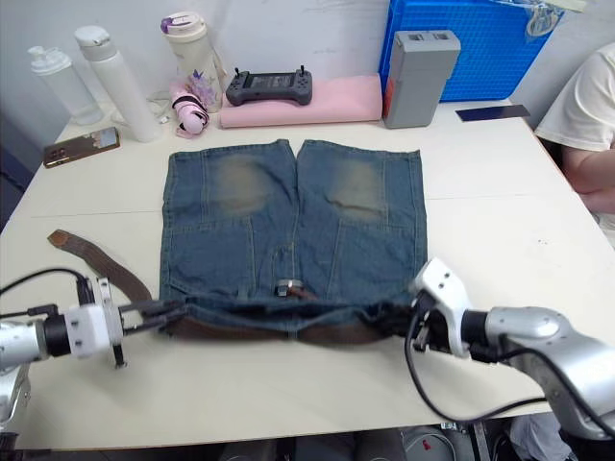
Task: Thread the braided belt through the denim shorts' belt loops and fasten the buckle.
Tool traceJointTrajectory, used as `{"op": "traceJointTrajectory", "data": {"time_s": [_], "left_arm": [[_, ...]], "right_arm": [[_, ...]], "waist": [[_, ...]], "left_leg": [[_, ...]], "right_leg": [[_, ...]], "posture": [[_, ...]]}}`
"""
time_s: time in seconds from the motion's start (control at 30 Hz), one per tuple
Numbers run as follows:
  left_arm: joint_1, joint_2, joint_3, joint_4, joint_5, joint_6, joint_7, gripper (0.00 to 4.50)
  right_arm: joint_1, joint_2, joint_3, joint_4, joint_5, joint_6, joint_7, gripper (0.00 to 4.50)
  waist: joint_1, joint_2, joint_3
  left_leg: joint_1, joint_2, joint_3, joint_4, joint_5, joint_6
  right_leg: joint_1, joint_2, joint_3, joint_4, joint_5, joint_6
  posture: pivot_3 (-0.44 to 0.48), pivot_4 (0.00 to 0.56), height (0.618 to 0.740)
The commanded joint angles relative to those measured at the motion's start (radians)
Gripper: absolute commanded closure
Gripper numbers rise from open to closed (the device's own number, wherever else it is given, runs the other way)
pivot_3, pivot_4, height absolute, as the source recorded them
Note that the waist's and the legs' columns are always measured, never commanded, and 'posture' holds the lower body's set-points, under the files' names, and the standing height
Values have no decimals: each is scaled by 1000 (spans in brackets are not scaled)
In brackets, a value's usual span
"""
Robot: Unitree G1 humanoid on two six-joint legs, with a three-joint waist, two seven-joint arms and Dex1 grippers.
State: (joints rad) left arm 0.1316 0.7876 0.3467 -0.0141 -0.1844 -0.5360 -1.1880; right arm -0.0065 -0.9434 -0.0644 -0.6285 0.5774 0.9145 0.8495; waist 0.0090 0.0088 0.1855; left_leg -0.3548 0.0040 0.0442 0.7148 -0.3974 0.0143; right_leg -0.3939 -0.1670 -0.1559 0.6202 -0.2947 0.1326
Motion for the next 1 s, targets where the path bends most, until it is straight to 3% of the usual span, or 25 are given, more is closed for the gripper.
{"op": "traceJointTrajectory", "data": {"time_s": [0.03, 0.1, 0.17, 0.2, 0.27, 0.33, 0.43, 0.47, 0.53, 0.67, 0.8, 1.0], "left_arm": [[50, 60, -7, 68, 13, -102, -29, 4500], [63, 79, -20, 59, -5, -77, -25, 4500], [74, 110, -25, 25, -61, -5, -38, 3545], [81, 129, -25, 5, -92, 37, -47, 3354], [86, 160, -20, -27, -129, 106, -54, 2460], [77, 207, -2, -83, -209, 279, -48, 1569], [83, 293, 29, -188, -407, 630, -61, 307], [72, 320, 44, -209, -493, 737, -69, 140], [5, 341, 65, -215, -587, 858, -52, 140], [-142, 346, 62, -177, -645, 988, -18, 140], [-357, 247, -68, -60, -502, 967, 129, 140], [-431, 179, -264, 51, -246, 885, 197, 140]], "right_arm": [[43, -91, 34, 18, -127, -134, 40, 4040], [39, -100, 21, 23, -122, -159, 49, 3027], [24, -97, -14, 14, -74, -156, 72, 2288], [16, -96, -28, 8, -52, -152, 83, 1926], [6, -96, -57, -3, -13, -140, 104, 975], [-20, -92, -109, -18, 79, -112, 141, 37], [-93, -78, -161, -5, 204, -70, 166, 0], [-132, -67, -176, 7, 256, -54, 166, 0], [-224, -35, -178, 37, 319, -31, 138, 0], [-388, 36, -93, 92, 308, 17, 25, 0], [-556, 166, 105, 279, 75, 84, -234, 0], [-573, 186, 267, 350, -60, 102, -262, 0]], "waist": [[1, -1, -1], [2, -2, -1], [2, -2, -1], [0, -2, -1], [-4, 0, 0], [-4, 0, 1], [-4, -1, 2], [-3, 0, 2], [-5, 0, 2], [-7, 2, 3], [-10, 2, 3], [-10, 3, 3]], "left_leg": [[0, 0, -3, 0, -1, 0], [0, 1, -5, 0, -1, 1], [0, 1, -5, 0, -2, 1], [0, 1, -5, 0, -2, 1], [0, 6, -5, 0, -2, 1], [0, 7, -5, 1, -2, 1], [0, 8, -6, 2, -2, 1], [0, 8, -6, 1, -2, 1], [0, 8, -7, 1, -2, 0], [0, 8, -7, 1, -2, 0], [0, 7, -6, 1, -2, 0], [-4, 0, -1, -1, -2, -1]], "right_leg": [[0, 0, 0, 0, 0, 0], [1, 0, -1, -1, 0, 0], [2, 0, -2, -2, 0, 0], [2, 0, -2, -2, 0, 0], [1, 0, -2, -3, 0, 0], [1, 1, -2, -2, 0, 0], [2, 2, -2, -1, 0, 0], [2, 2, -1, -2, 0, 0], [2, 2, -2, -2, 0, 0], [1, 2, -2, -2, 0, 0], [1, 3, -2, -2, 0, 0], [-4, 2, -4, 2, 0, 0]], "posture": [[0, 150, 705], [0, 150, 705], [0, 150, 705], [0, 150, 705], [0, 150, 705], [0, 150, 705], [0, 150, 705], [0, 150, 705], [0, 150, 705], [0, 150, 705], [0, 150, 705], [0, 150, 705]]}}
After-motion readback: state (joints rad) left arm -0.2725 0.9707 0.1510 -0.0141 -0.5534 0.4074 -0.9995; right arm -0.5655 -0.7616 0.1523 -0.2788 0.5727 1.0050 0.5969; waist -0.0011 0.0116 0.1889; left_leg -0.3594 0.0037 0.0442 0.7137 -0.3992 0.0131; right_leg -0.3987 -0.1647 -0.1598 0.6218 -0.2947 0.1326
